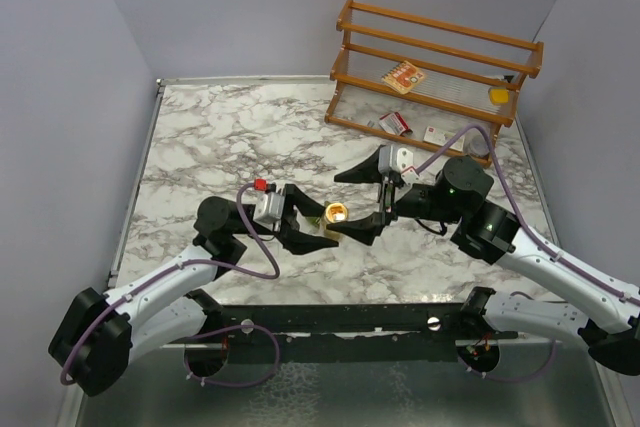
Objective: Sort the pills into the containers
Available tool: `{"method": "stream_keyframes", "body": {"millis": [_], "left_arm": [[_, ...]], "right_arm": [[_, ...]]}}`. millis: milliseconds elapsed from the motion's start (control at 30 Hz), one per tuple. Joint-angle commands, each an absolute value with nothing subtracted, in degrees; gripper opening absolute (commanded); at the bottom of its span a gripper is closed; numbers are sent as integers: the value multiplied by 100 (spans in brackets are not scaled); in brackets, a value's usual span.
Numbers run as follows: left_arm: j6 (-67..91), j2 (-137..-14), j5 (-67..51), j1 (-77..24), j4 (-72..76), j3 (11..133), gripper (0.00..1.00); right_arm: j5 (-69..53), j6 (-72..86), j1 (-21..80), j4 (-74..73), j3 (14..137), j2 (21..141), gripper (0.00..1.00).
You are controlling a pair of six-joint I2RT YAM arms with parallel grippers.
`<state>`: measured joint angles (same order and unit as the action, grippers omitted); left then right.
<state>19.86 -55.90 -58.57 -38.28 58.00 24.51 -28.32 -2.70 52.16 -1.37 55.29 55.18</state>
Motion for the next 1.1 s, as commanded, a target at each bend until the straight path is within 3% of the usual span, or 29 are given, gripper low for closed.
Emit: {"method": "stream_keyframes", "body": {"millis": [0,233,567,1067], "left_arm": [[1381,-5287,-5917,-3946,5456,2686,0],[744,-5143,-4662,-3938,4374,2836,0],[528,-4940,-3017,-3938,4138,2719,0],[502,-4825,-2122,-3946,4177,2471,0]], "right_arm": [[-2253,-346,5106,-17,5535,5524,91],[-2454,-252,5106,-44,5590,5503,91],[-2228,-125,5106,177,5508,5576,92],[-538,356,5156,2023,4959,5962,97]]}}
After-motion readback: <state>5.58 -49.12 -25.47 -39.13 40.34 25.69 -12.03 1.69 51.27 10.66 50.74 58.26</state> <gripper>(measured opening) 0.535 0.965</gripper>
